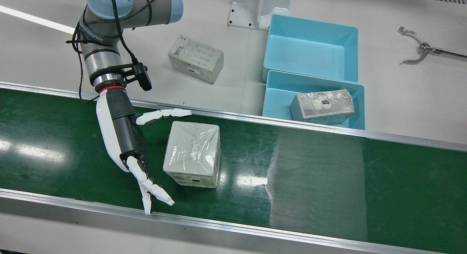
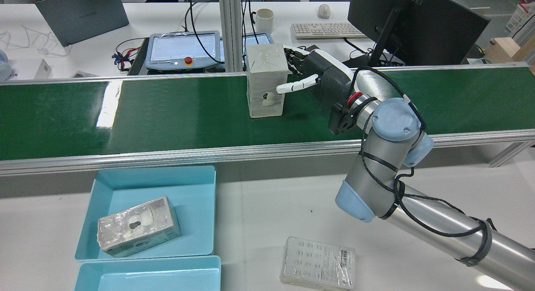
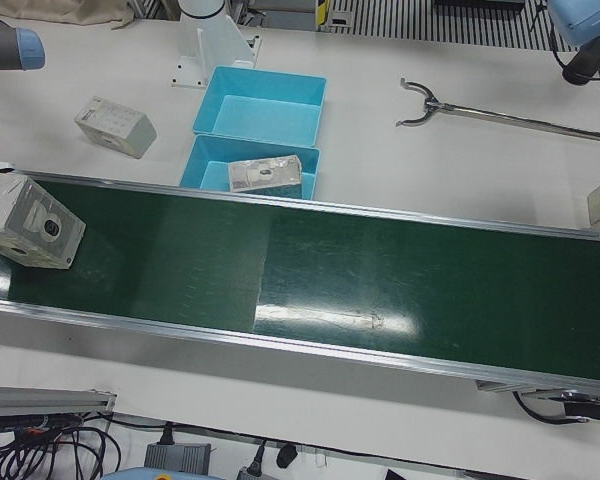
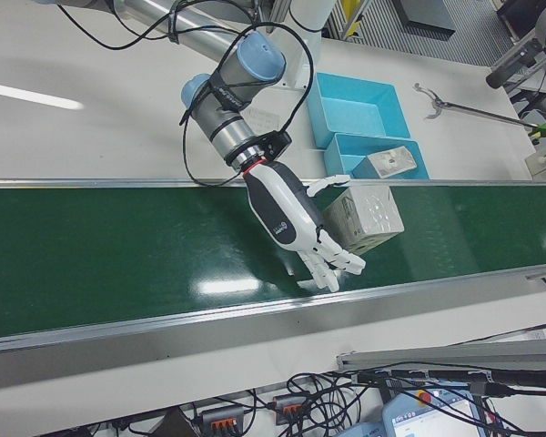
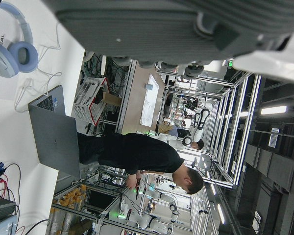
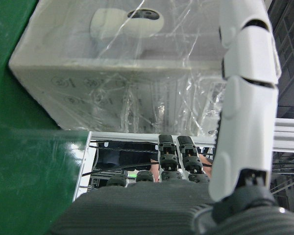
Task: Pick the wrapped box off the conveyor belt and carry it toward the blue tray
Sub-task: 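Close the right hand fingers around the wrapped white box, then lift the wrapped box off the belt and swing it toward the blue tray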
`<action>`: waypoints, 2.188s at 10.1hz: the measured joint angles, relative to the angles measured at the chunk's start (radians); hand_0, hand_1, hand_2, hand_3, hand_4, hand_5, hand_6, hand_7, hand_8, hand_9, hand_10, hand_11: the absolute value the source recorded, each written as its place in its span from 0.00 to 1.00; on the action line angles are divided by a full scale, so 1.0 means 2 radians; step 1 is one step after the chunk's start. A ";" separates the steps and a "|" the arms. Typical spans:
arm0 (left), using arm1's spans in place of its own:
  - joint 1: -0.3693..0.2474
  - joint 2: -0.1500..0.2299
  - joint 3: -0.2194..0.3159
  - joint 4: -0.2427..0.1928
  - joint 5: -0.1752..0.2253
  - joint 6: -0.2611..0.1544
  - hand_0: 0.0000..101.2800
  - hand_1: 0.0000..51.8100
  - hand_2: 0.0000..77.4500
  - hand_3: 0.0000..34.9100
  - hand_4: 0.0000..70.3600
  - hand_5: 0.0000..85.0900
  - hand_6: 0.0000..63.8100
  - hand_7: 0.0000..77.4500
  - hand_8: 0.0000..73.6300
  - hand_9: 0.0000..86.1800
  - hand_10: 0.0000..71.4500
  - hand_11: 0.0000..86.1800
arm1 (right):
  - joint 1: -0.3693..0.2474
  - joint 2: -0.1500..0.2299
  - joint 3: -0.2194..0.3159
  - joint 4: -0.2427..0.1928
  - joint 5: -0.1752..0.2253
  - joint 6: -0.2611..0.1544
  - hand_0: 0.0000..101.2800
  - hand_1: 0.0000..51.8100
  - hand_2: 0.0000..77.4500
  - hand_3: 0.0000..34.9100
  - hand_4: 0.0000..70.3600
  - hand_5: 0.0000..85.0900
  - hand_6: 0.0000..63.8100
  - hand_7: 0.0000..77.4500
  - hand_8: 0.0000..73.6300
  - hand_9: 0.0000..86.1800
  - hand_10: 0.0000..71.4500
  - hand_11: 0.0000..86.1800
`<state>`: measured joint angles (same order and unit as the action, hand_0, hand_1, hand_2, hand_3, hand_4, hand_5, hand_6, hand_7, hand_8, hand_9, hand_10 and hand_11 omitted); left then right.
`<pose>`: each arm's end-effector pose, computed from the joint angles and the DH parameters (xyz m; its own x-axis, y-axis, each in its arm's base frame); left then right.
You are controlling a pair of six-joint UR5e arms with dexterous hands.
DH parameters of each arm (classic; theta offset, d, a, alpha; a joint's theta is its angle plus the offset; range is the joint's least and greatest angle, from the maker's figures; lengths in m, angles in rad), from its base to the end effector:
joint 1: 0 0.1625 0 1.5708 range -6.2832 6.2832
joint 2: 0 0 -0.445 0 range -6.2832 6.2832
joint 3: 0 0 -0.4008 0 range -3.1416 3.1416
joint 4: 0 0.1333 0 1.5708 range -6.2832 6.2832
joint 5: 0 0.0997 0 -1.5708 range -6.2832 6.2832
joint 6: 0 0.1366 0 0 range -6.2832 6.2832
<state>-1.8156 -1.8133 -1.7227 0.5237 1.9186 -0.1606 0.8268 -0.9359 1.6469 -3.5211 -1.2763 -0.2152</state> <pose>-0.2275 -0.5527 0.5559 -0.9762 -0.0788 0.2020 -0.1898 -0.1395 -0.9719 -0.3628 -0.6496 0.3110 -0.9165 0.3847 0.1096 0.0253 0.3292 -0.9439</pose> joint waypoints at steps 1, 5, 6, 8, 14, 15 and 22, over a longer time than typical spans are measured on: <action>0.000 0.000 0.000 0.000 0.000 0.000 0.00 0.00 0.01 0.00 0.00 0.01 0.00 0.00 0.00 0.00 0.00 0.00 | -0.001 0.000 -0.001 0.000 0.000 0.000 0.46 0.26 0.19 0.09 0.15 0.14 0.03 0.15 0.00 0.02 0.00 0.02; 0.000 0.000 0.000 0.000 0.000 0.000 0.00 0.00 0.01 0.00 0.00 0.01 0.00 0.00 0.00 0.00 0.00 0.00 | -0.001 0.001 -0.006 0.002 0.001 0.000 0.46 0.26 0.19 0.11 0.14 0.15 0.05 0.15 0.00 0.02 0.00 0.02; 0.000 0.000 0.000 0.000 0.000 0.000 0.00 0.00 0.01 0.00 0.00 0.01 0.00 0.00 0.00 0.00 0.00 0.00 | -0.002 0.003 -0.006 0.003 0.009 0.000 0.46 0.26 0.19 0.11 0.15 0.15 0.05 0.17 0.00 0.02 0.00 0.02; 0.000 0.000 0.000 0.000 0.000 0.000 0.00 0.00 0.01 0.00 0.00 0.01 0.00 0.00 0.00 0.00 0.00 0.00 | -0.004 0.004 -0.007 0.004 0.025 0.001 0.46 0.23 0.22 0.04 0.15 0.28 0.13 0.30 0.02 0.06 0.02 0.01; 0.000 0.000 0.000 0.000 0.000 0.000 0.00 0.00 0.01 0.00 0.00 0.01 0.00 0.00 0.00 0.00 0.00 0.00 | -0.008 0.015 0.010 0.003 0.035 0.001 0.42 0.01 0.34 0.00 0.30 0.65 0.50 0.57 0.60 0.49 0.54 0.46; 0.000 0.000 0.000 0.000 0.000 0.000 0.00 0.00 0.01 0.00 0.00 0.01 0.00 0.00 0.00 0.00 0.01 0.00 | -0.017 0.020 0.023 0.003 0.039 0.001 0.42 0.00 0.35 0.00 0.31 0.70 0.56 0.60 0.64 0.53 0.58 0.54; 0.000 0.000 0.000 0.000 0.000 0.000 0.00 0.00 0.01 0.00 0.00 0.01 0.00 0.00 0.00 0.00 0.00 0.00 | -0.188 0.060 0.106 0.000 0.134 -0.020 0.43 0.00 0.36 0.00 0.33 0.83 0.62 0.91 0.81 0.81 0.63 0.75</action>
<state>-1.8156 -1.8133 -1.7227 0.5237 1.9186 -0.1606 0.4509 -0.8164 1.8589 -3.5216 -1.0080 -0.2553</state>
